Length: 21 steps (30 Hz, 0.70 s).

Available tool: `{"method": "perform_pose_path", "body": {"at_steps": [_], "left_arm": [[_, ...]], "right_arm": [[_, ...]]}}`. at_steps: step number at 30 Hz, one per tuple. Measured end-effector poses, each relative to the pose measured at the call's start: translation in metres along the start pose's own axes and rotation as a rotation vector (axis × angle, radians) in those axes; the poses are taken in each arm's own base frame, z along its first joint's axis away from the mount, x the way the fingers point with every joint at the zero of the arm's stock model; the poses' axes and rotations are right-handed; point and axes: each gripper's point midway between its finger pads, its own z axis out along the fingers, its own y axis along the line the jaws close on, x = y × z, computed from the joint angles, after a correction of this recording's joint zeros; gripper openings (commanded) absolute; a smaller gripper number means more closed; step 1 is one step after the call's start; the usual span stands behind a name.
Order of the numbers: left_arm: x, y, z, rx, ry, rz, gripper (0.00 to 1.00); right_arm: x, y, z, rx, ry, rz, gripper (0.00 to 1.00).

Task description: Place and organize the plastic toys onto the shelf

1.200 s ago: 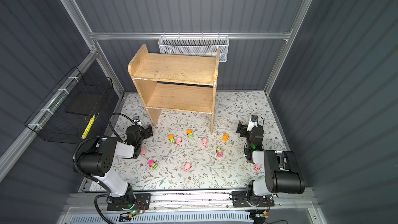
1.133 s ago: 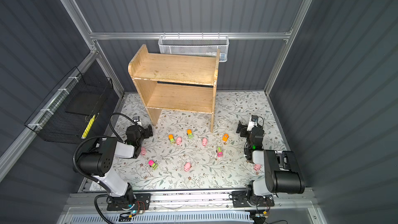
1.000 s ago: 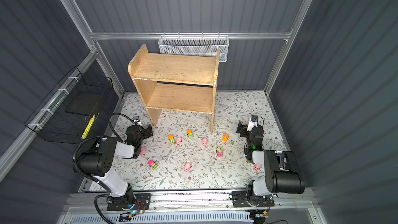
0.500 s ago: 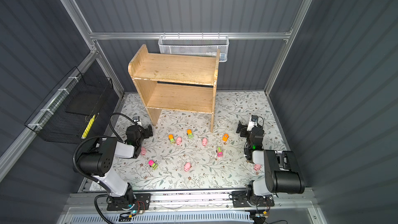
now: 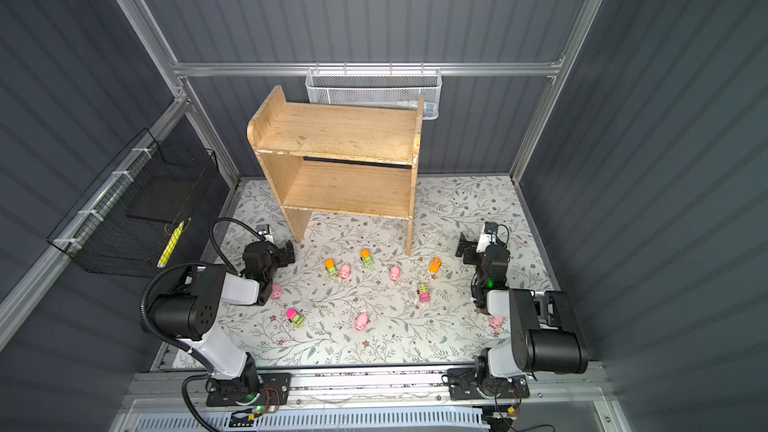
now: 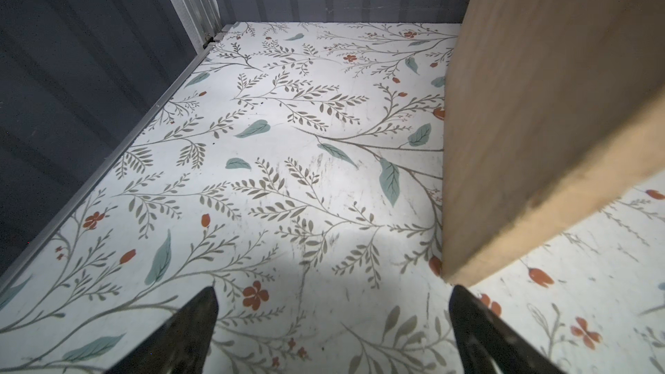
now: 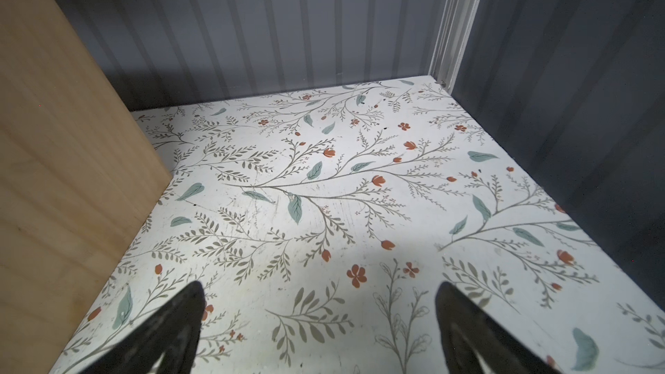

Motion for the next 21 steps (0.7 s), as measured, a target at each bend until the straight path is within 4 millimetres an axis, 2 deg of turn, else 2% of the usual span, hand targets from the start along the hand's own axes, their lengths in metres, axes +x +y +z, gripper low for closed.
{"method": "perform_pose_path", "body": {"at_steps": [9, 12, 17, 21], "left_arm": [[0.001, 0.000, -0.001, 0.000, 0.016, 0.007, 1.00], [-0.005, 0.002, -0.005, -0.005, 0.024, 0.008, 1.00], [-0.028, 0.002, -0.004, -0.008, 0.025, 0.004, 1.00], [-0.032, 0.001, -0.007, -0.008, 0.050, -0.009, 1.00]], "right_arm": [[-0.002, 0.006, -0.002, 0.007, 0.013, -0.020, 0.99], [-0.014, 0.010, -0.003, 0.023, 0.007, -0.030, 0.99], [-0.041, 0.009, -0.003, 0.057, 0.011, -0.020, 0.99], [-0.048, 0.011, -0.006, 0.078, 0.044, -0.017, 0.99]]}}
